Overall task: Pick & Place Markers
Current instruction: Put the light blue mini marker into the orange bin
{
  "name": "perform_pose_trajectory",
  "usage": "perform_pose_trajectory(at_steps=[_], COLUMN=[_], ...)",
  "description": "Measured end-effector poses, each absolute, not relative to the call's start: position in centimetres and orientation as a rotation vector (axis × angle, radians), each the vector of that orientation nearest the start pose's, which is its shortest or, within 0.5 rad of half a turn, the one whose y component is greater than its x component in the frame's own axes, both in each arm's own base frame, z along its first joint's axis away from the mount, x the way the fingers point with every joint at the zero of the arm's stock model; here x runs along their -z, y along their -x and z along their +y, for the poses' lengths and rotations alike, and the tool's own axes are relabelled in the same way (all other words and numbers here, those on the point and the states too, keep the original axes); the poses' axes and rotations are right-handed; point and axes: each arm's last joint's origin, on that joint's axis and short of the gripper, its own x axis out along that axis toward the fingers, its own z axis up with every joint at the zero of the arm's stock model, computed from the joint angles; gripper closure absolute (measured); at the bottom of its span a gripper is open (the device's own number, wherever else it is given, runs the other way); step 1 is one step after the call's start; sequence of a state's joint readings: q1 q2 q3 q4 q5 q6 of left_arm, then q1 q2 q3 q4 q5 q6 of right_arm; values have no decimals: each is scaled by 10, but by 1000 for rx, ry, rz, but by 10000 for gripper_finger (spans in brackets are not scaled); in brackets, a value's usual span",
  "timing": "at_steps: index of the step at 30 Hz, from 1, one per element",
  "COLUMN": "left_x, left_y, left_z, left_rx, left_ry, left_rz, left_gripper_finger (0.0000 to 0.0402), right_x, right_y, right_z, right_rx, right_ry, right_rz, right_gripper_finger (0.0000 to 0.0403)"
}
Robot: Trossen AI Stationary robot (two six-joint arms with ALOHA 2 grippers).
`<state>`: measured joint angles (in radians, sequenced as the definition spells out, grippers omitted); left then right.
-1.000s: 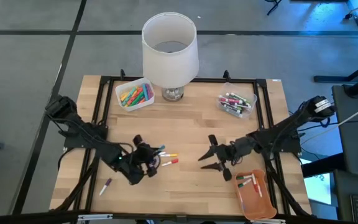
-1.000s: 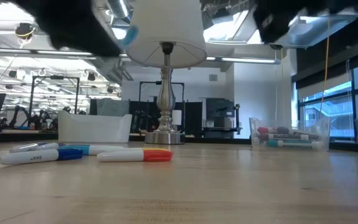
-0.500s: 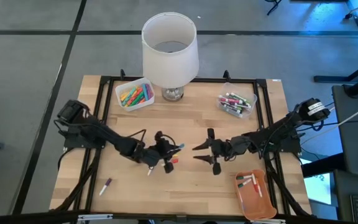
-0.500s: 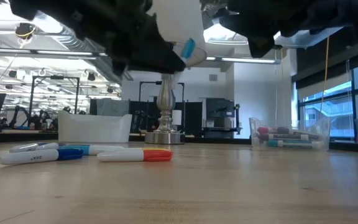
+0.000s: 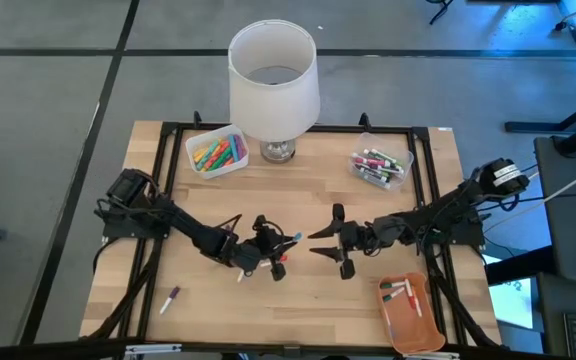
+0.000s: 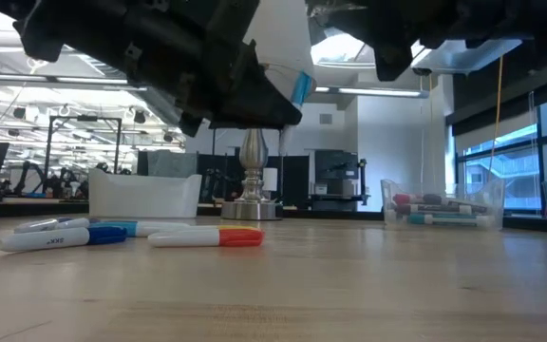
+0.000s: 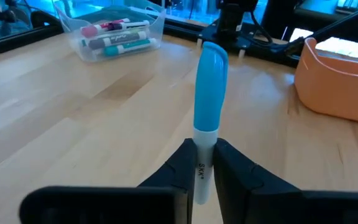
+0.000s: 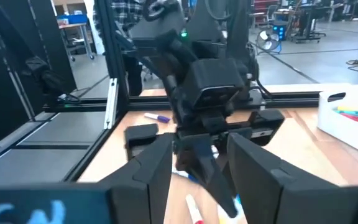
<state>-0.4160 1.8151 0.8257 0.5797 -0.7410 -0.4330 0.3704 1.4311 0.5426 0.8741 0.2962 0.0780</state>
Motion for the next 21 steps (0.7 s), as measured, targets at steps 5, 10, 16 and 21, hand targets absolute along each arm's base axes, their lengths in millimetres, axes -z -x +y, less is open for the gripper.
perform_pose_trajectory(at_steps=[5, 10, 16, 21], left_x=[-152, -152, -152, -152], left_y=[-327, -327, -327, -326], left_z=[-126, -127, -127, -128], left_rx=[-384, -394, -388, -382], left_ry=[196, 192, 162, 148], left_rz=[268, 264, 270, 273], left_gripper_finger=[362, 365, 362, 365], right_x=[-205, -195, -181, -175], right_y=[-270, -277, -283, -284], right_z=[93, 96, 98, 99], right_rx=[-66, -69, 8, 27], right_ry=[-83, -89, -68, -69], right_rz=[-13, -49, -71, -68], right_gripper_finger=[249, 249, 249, 249])
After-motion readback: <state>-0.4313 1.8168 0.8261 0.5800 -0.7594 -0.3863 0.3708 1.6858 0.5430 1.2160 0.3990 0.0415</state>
